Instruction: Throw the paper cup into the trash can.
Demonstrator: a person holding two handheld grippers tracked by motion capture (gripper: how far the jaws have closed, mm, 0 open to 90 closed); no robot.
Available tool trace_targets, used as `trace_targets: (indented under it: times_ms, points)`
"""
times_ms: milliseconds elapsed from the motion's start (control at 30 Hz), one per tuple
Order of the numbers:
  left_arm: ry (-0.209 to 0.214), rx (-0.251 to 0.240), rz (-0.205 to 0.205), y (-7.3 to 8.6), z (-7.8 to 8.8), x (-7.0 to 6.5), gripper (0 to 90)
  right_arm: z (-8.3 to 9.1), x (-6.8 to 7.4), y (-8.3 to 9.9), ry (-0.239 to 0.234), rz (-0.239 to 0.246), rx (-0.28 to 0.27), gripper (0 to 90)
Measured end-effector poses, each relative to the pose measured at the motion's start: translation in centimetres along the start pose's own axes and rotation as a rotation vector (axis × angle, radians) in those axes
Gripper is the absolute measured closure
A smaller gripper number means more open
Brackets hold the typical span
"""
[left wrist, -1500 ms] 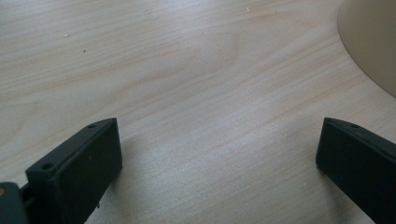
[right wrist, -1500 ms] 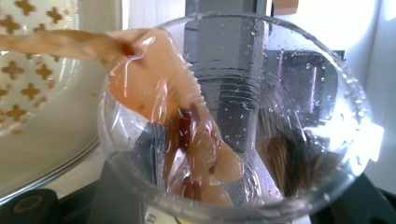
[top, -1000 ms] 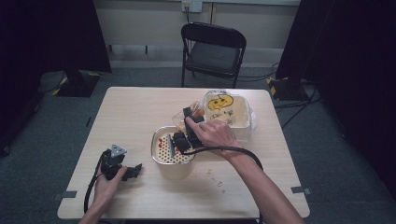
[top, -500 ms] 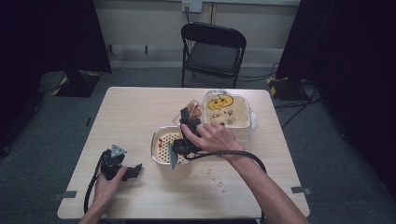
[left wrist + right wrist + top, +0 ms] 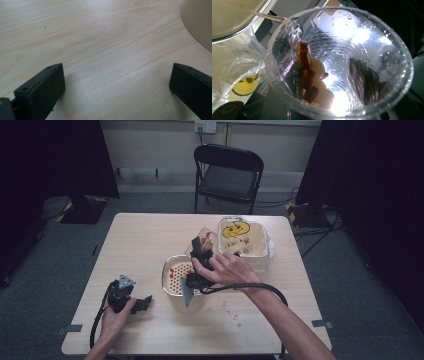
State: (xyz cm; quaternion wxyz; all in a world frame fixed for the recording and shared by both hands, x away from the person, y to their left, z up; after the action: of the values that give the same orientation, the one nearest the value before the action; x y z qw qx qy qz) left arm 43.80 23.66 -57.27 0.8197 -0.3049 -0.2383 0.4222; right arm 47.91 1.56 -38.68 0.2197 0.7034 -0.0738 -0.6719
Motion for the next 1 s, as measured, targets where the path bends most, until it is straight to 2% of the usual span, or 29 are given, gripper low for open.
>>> trace_targets:
  times_ms: [67, 100, 167, 400, 433, 600, 633, 700, 733, 767, 800, 833, 900, 967, 1000]
  points:
    - [0.001, -0.001, 0.000, 0.0, 0.0, 0.0, 0.0, 0.1, -0.1, 0.0, 0.000, 0.004, 0.002, 49.3]
    - [0.000, 0.000, 0.000, 0.0, 0.0, 0.0, 0.0, 0.1, -0.2, -0.1, 0.015, 0.021, -0.013, 49.3]
    - [0.000, 0.002, -0.002, 0.0, 0.0, 0.0, 0.0, 0.4, -0.5, -0.4, 0.030, 0.109, -0.019, 49.4]
    - [0.000, 0.000, 0.000, 0.0, 0.0, 0.0, 0.0, 0.4, -0.5, -0.3, 0.027, 0.137, -0.014, 49.8]
    - [0.000, 0.000, 0.000, 0.0, 0.0, 0.0, 0.0, 0.5, -0.7, -0.3, 0.038, 0.146, -0.015, 50.0]
    - [0.000, 0.000, 0.000, 0.0, 0.0, 0.0, 0.0, 0.3, -1.0, -0.2, 0.034, 0.125, -0.014, 50.1]
    - [0.001, -0.001, 0.000, 0.0, 0.0, 0.0, 0.0, 0.2, -1.0, -0.2, 0.040, 0.094, -0.017, 50.1]
    - [0.001, -0.002, 0.003, 0.0, 0.0, 0.0, 0.0, 0.2, -1.1, 0.0, 0.017, 0.076, -0.006, 50.3]
    - [0.000, 0.000, 0.000, 0.0, 0.0, 0.0, 0.0, 0.1, -1.0, 0.0, 0.008, 0.038, -0.016, 50.4]
    - [0.000, 0.000, 0.000, 0.0, 0.0, 0.0, 0.0, 0.1, -0.8, 0.2, -0.022, 0.000, 0.001, 50.5]
    - [0.002, -0.001, 0.005, 0.0, 0.0, -0.1, 0.0, 0.0, -0.8, 0.3, -0.023, -0.016, -0.003, 50.7]
    - [0.002, -0.001, 0.004, 0.0, 0.0, -0.1, 0.0, -0.1, -0.8, 0.3, -0.047, -0.053, -0.011, 50.7]
    - [0.002, -0.001, 0.004, 0.0, 0.0, 0.0, 0.0, -0.3, -0.9, 0.6, -0.074, -0.140, -0.016, 50.9]
    - [0.002, -0.001, 0.004, 0.0, 0.0, 0.0, 0.0, -0.6, -1.0, 0.8, -0.134, -0.295, -0.027, 50.9]
    - [0.002, -0.001, 0.005, 0.0, 0.0, -0.1, 0.0, -0.7, -1.2, 0.9, -0.142, -0.369, -0.034, 51.0]
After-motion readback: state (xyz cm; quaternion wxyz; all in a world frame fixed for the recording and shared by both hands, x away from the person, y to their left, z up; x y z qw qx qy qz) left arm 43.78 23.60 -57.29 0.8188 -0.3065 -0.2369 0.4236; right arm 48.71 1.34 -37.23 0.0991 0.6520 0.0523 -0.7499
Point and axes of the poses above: each handheld gripper's, and its own axes: z roughly backward along the jaws, y roughly out of its underside, x roughly to its left, the point moved 10 cm from there along -z, roughly forward along the jaws, and after that the axes turned 11 degrees about -z, right-handed, at the moved point
